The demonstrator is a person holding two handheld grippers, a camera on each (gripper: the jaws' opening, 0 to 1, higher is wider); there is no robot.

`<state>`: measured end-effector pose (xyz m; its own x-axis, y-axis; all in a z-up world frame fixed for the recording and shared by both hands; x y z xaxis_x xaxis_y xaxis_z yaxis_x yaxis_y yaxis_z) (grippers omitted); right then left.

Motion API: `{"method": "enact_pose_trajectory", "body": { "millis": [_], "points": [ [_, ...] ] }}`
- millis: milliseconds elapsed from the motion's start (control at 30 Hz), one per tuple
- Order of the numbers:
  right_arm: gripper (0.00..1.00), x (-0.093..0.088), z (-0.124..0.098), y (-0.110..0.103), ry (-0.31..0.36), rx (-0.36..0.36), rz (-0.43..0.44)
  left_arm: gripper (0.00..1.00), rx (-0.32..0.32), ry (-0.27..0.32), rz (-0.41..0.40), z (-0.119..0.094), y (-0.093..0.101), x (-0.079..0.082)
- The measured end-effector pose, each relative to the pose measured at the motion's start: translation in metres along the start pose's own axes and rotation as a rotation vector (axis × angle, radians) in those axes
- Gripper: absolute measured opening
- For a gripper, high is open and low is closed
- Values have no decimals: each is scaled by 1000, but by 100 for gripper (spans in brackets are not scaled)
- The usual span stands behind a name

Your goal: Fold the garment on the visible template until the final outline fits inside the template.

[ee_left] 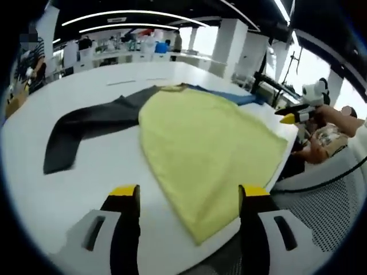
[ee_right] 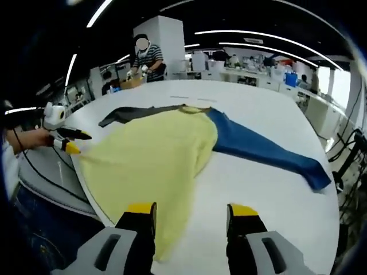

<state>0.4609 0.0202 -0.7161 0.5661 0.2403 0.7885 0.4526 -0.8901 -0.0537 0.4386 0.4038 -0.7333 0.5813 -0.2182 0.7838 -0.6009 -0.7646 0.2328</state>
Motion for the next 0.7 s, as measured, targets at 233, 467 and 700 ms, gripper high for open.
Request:
{"method": "enact_pose_trajectory", "body": {
  "millis": [233,467,700],
  "points": [
    [46,18,17,15,36,21,-10,80,-1,40,11,3,-3,5],
    [40,36,37,25,58,59,6,87,-9,59,22,4,-1,10],
    [33,48,61,35,42,58,-29,91,-23,52,52,6,3,19]
  ]
}}
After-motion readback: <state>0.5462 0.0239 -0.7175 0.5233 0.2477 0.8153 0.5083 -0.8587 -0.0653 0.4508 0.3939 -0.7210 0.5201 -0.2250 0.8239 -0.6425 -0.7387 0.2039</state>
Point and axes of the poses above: the point that each gripper's makers call its tool centre point, and the gripper's own axes: z roughly forward along the fingers, y roughly to its right, x roughly out of its top, the point moved 3 cm from there along -z, roughly backward along the fingers, and after that the axes turned 4 degrees about -x, right-handed, at the moved point
